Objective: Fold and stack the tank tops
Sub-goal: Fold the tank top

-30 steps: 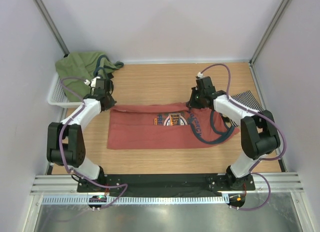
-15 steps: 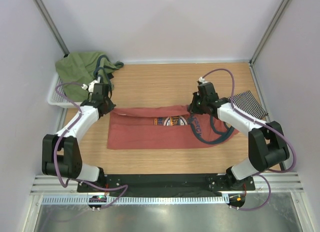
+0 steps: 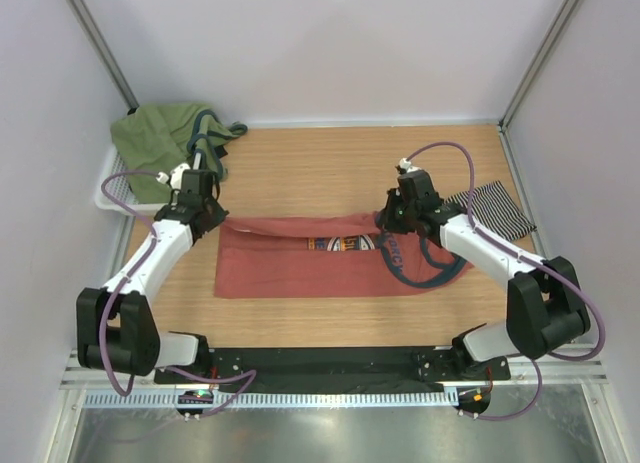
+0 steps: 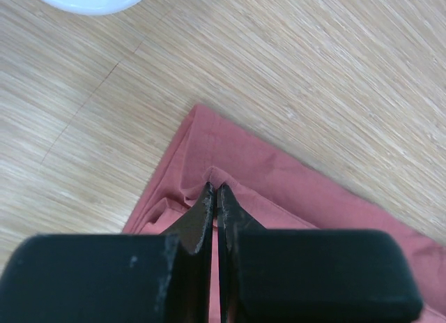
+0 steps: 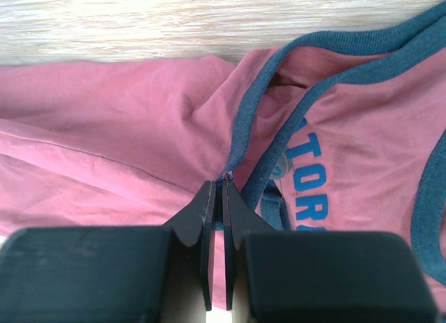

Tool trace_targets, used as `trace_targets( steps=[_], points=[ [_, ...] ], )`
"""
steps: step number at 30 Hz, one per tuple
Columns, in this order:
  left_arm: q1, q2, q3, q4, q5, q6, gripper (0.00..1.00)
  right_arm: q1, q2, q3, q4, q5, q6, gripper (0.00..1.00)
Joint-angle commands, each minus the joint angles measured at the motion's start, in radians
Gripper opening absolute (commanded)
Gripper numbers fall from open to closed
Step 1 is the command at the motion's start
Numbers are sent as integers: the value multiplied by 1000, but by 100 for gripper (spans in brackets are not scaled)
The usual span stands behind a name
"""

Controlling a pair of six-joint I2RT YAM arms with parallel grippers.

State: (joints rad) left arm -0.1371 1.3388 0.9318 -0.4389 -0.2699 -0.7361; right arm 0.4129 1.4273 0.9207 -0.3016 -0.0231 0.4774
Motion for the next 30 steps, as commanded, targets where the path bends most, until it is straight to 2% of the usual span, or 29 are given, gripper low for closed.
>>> trace_targets(
  steps=[1, 13, 24, 25, 26, 28, 29, 30],
  points=[
    [-2, -47, -22, -14, -26, -22, 0, 9, -63, -13, 9, 18, 13, 3],
    [-4, -118, -116, -20, 8, -51, 0, 49, -136, -147, 35, 52, 56, 3],
    [-13, -234, -306, -20, 21, -77, 2, 76, -215, -322, 119, 89, 144, 8],
    [-13, -251, -312, -20, 20, -75, 3, 86, -214, -333, 122, 94, 147, 9],
    [-13, -259, -318, -21, 18, -72, 10, 90, -212, -338, 127, 98, 151, 10],
    [-16, -273, -330, -20, 32, -59, 32, 98, -225, -355, 124, 124, 170, 15],
    [-21, -294, -335, -21, 35, -54, 39, 107, -232, -362, 122, 138, 178, 22],
    [-31, -309, -338, -30, 28, -52, 45, 110, -244, -370, 122, 147, 184, 34]
  ],
)
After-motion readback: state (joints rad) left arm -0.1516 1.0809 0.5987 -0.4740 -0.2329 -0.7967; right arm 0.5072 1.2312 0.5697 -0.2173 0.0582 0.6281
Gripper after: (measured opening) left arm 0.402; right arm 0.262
